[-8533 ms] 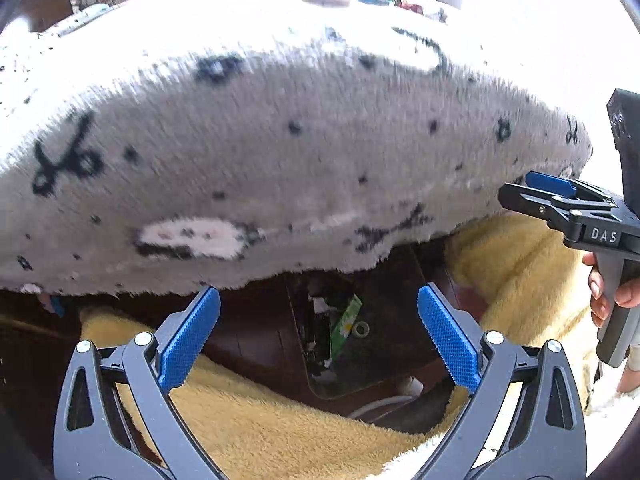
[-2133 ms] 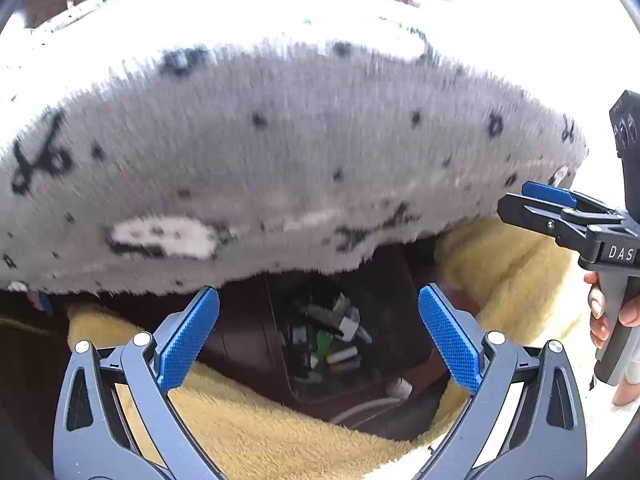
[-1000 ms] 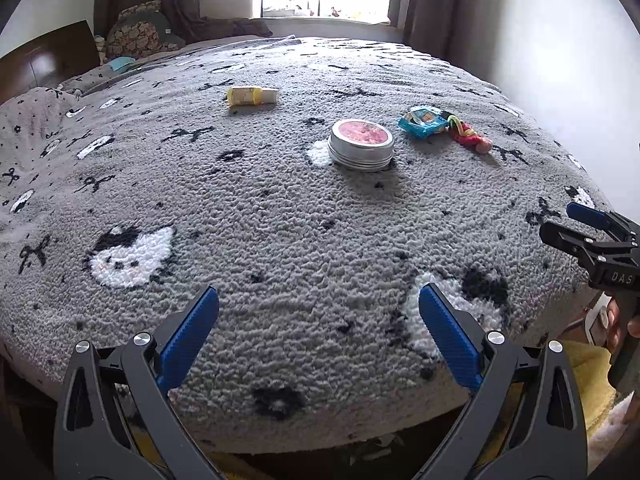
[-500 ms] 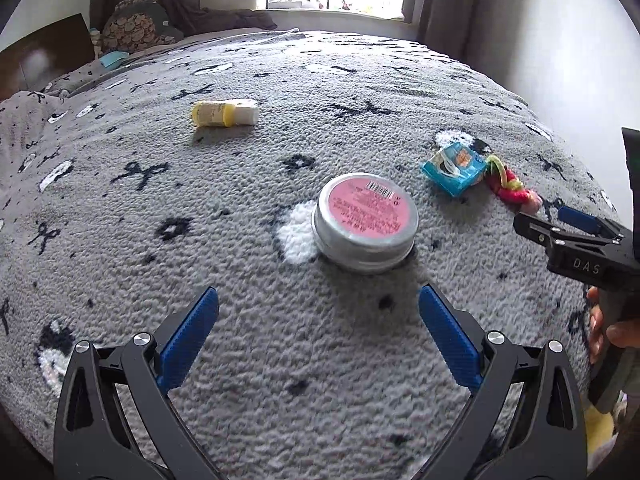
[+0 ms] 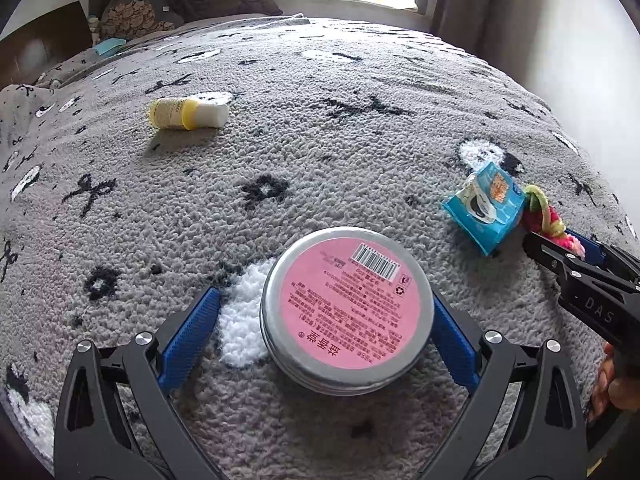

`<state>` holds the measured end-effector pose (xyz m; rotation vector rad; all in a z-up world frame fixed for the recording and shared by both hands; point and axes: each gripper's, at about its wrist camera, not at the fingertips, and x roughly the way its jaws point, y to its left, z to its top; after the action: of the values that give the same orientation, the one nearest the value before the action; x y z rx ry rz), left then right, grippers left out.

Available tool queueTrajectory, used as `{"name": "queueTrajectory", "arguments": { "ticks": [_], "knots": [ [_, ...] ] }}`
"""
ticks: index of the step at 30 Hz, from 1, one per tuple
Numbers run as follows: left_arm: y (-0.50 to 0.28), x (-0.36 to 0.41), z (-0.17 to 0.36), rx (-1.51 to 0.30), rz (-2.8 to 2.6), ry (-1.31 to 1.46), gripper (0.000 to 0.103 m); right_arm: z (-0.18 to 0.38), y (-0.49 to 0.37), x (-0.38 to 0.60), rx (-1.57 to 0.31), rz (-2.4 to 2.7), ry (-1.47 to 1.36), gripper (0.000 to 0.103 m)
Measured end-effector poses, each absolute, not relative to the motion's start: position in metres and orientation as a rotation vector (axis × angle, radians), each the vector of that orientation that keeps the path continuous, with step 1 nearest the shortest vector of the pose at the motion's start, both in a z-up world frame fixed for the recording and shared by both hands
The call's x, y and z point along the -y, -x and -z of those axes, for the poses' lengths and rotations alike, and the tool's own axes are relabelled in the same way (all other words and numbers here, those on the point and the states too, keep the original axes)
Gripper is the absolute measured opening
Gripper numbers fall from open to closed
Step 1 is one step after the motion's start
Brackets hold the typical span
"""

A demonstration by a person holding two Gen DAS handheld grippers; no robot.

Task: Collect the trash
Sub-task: 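Grasp the pink-lid tin with the left tool while the right grasps the pink-yellow fuzzy toy, then carry the tin and fuzzy toy with both tools down to the bin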

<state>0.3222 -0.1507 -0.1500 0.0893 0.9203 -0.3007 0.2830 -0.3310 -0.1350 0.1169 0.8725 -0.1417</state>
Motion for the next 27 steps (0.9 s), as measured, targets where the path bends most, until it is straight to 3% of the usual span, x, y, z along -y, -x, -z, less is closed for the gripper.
{"name": "queueTrajectory", "arguments": {
  "ticks": [2,5,27],
  "knots": [
    [-0.323,0.152,0.15,-0.923,0.299,-0.106,0.085,0.135,-0.283,0.33,-0.879,0.136,-0.112,0.041],
    [-0.321,0.151,0.147,-0.913,0.292,-0.135,0.066,0.133,-0.277,0.328,-0.879,0.131,-0.096,0.036],
    [-0.203,0.092,0.138,-0.841,0.39,-0.126,0.066,0.116,-0.138,0.269,-0.767,-0.04,-0.028,0.034]
  ]
}}
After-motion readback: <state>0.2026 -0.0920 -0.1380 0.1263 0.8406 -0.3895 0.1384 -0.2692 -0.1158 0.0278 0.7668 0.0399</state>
